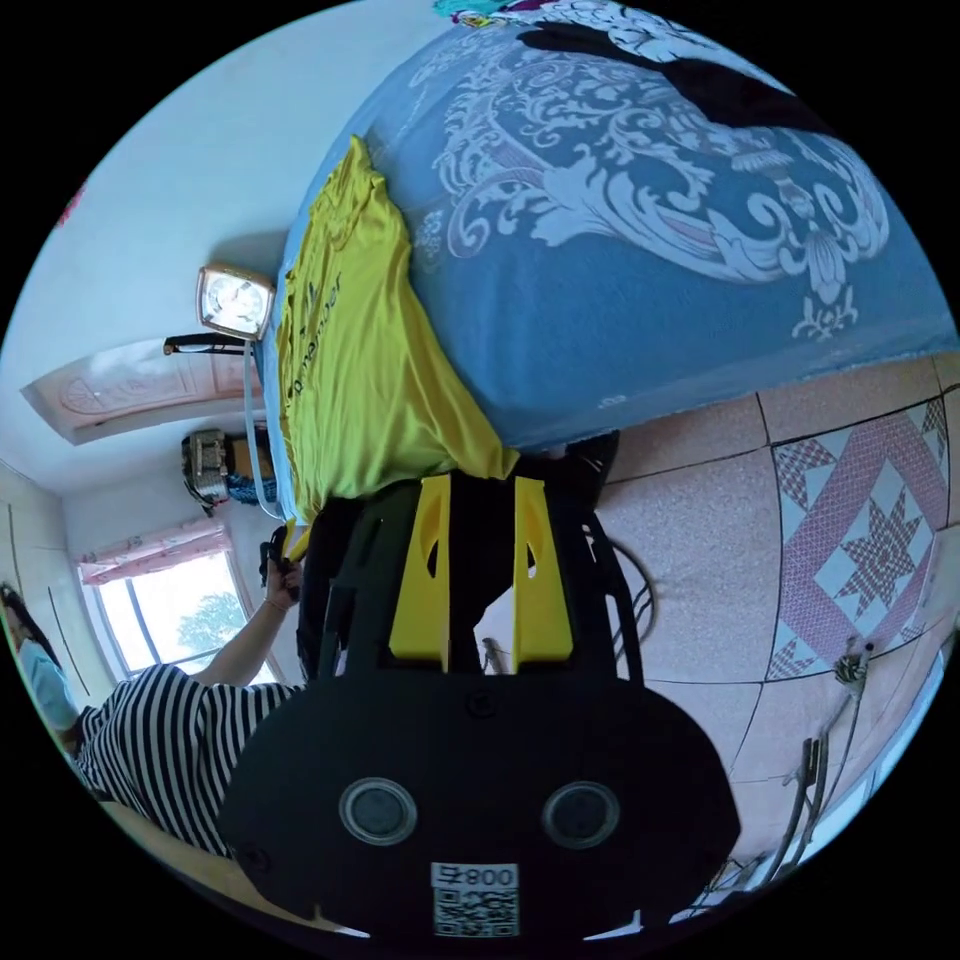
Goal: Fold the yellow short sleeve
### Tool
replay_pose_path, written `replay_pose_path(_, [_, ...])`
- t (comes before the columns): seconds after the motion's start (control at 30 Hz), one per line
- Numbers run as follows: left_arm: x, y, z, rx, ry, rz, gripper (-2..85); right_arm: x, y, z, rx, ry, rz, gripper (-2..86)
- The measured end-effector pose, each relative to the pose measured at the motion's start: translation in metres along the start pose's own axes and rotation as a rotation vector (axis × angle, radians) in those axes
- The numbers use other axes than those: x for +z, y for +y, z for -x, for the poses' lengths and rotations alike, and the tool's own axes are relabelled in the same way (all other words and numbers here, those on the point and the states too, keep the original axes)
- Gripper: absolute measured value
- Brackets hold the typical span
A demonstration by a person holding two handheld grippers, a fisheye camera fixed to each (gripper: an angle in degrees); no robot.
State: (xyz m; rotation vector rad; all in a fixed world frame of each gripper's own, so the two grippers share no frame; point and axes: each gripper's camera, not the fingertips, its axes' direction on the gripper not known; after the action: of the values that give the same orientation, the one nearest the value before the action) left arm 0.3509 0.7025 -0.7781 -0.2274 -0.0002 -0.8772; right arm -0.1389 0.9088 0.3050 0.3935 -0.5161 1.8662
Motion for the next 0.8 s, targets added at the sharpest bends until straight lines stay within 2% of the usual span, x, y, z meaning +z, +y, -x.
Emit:
replay_pose_path(0.17, [-0.001, 0.011, 0.002, -0.006, -0.077, 0.075, 13.0, -0.007, 0.026, -0.032, 0.001, 0.003, 0.004, 10.4])
replay_pose_path(0.37, [-0.003, 0.026, 0.0, -0.013, -0.076, 0.111, 13.1, -0.014, 0.051, -0.05, -0.035, 0.005, 0.001, 9.6])
replay_pose_path(0.5, [-0.008, 0.036, 0.0, -0.038, -0.06, 0.109, 13.0, -0.02, 0.07, -0.056, -0.064, -0.027, 0.017, 4.8])
replay_pose_path(0.6, [-0.014, 0.047, -0.001, -0.046, -0.047, 0.096, 12.9, -0.035, 0.093, -0.048, -0.118, -0.032, 0.054, 3.0])
replay_pose_path(0.8, [-0.031, 0.071, -0.002, -0.053, 0.019, 0.037, 12.9, -0.096, 0.142, -0.002, -0.303, -0.182, 0.105, 2.0])
